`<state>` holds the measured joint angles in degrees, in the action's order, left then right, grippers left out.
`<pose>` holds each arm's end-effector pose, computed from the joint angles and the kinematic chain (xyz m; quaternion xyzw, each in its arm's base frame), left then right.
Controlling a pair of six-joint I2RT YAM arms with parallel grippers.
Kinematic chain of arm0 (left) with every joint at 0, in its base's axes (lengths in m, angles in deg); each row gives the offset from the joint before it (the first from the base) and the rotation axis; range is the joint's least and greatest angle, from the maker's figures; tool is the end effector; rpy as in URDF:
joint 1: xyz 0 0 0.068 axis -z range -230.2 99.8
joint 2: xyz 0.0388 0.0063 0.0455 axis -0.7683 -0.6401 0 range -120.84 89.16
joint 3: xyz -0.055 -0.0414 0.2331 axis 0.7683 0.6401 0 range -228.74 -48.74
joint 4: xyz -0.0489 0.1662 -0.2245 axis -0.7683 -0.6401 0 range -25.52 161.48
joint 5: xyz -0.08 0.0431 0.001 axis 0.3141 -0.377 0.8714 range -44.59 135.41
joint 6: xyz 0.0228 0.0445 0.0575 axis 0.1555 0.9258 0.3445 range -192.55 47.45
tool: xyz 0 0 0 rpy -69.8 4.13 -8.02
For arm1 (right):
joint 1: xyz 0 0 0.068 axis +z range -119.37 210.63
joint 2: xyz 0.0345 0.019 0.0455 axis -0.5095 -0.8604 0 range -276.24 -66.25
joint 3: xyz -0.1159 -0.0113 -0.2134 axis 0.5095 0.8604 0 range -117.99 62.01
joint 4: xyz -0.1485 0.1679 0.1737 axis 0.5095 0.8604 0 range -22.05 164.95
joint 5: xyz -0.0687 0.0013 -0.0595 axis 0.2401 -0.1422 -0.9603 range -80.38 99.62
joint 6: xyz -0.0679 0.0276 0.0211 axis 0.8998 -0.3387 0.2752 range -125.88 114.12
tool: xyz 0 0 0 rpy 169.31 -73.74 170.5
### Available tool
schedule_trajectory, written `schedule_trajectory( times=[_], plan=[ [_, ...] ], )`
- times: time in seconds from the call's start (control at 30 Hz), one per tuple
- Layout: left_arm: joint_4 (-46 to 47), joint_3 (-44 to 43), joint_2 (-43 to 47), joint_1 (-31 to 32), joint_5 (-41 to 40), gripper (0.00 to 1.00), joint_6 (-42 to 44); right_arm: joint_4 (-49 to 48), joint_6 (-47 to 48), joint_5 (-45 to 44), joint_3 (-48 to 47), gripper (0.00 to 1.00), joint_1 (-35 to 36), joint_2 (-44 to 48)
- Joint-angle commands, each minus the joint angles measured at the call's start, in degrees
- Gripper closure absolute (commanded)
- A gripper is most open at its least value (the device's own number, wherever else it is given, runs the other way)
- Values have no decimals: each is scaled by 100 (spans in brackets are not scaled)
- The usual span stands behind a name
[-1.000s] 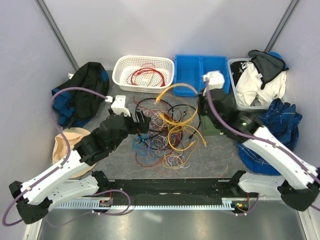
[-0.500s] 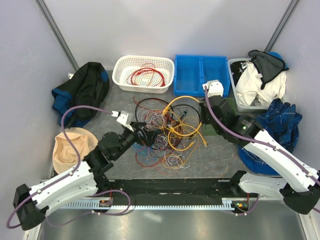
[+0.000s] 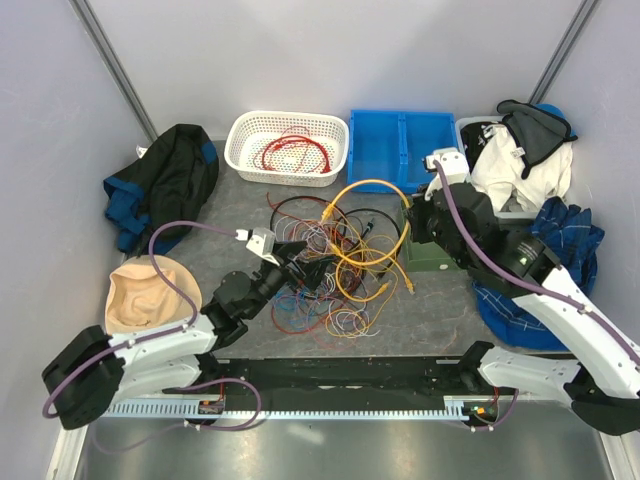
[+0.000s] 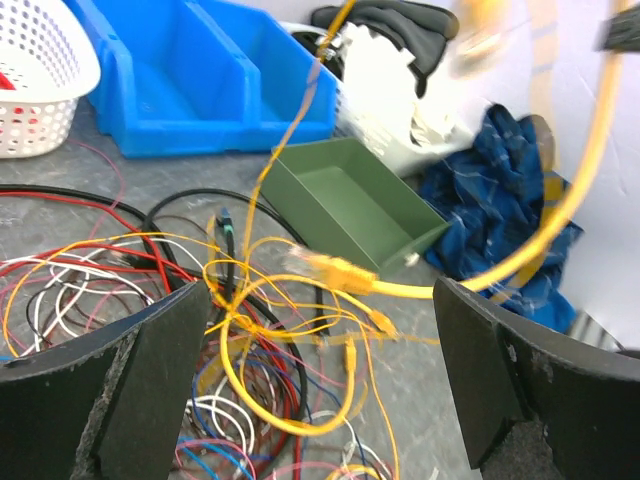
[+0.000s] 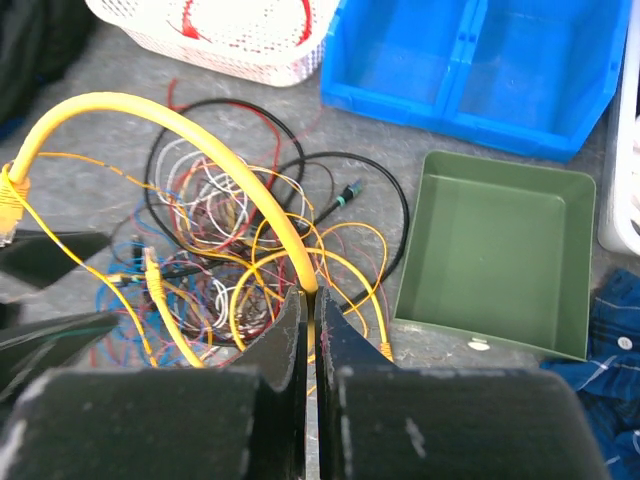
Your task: Untangle the cables
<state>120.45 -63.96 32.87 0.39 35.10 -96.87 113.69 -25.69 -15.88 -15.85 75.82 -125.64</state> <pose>0.1795 -0.2002 0.1952 0.0827 0.6524 -0.4099 0.6321 0.1992 0.1610 0.3955 -0.0709 0.8377 0.1138 0.5294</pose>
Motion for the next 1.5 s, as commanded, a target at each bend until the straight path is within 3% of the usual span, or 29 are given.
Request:
schedule_trajectory(
  times=[0.0, 0.2, 0.37, 0.63, 0.73, 0.77, 0.8, 0.83, 1.0, 1.07, 1.1, 1.2, 1.33, 1.47],
  plan=[
    [1464, -68, -645, 4, -498, 0, 269, 102, -67, 238, -449, 100, 7, 156],
    [2878, -402, -1847, -5, -630, 0, 524, 216, -84, 317, -519, 100, 7, 244],
    [3364, -955, -2728, -40, -639, 1, 507, 322, -93, 326, -537, 100, 7, 323],
    [4348, -1220, -3520, -645, -315, 15, -371, 480, -119, 238, -484, 100, 7, 481],
    [4280, -1220, -3441, -770, -191, 44, -364, 471, -128, 159, -423, 100, 7, 569],
    [4209, -1202, -3354, -796, -191, 68, -363, 480, -119, 142, -388, 100, 7, 570],
    [4104, -1194, -3310, -892, -191, 86, -398, 480, -128, 124, -370, 100, 7, 587],
    [3964, -1159, -3266, -936, -182, 98, -520, 480, -119, 89, -352, 100, 7, 596],
    [3621, -869, -2627, -1024, -330, 98, -609, 480, -67, -104, -282, 100, 7, 596],
    [3026, -745, -2056, -1042, -585, 98, -636, 506, -40, -253, -221, 100, 7, 587],
    [1839, -789, -1182, -1051, -909, 98, -627, 507, -31, -446, -177, 100, 7, 578],
    [-1175, -1595, -34, -1068, -1481, 98, -400, 524, -22, -789, 69, 100, 7, 561],
    [-2600, -2955, 1065, -1077, -1334, 98, 146, 138, -172, -860, 648, 100, -1, 613],
    [-4341, -4232, 1068, -1077, -843, 98, -117, -82, -251, -1448, 852, 100, -1, 464]
  ],
)
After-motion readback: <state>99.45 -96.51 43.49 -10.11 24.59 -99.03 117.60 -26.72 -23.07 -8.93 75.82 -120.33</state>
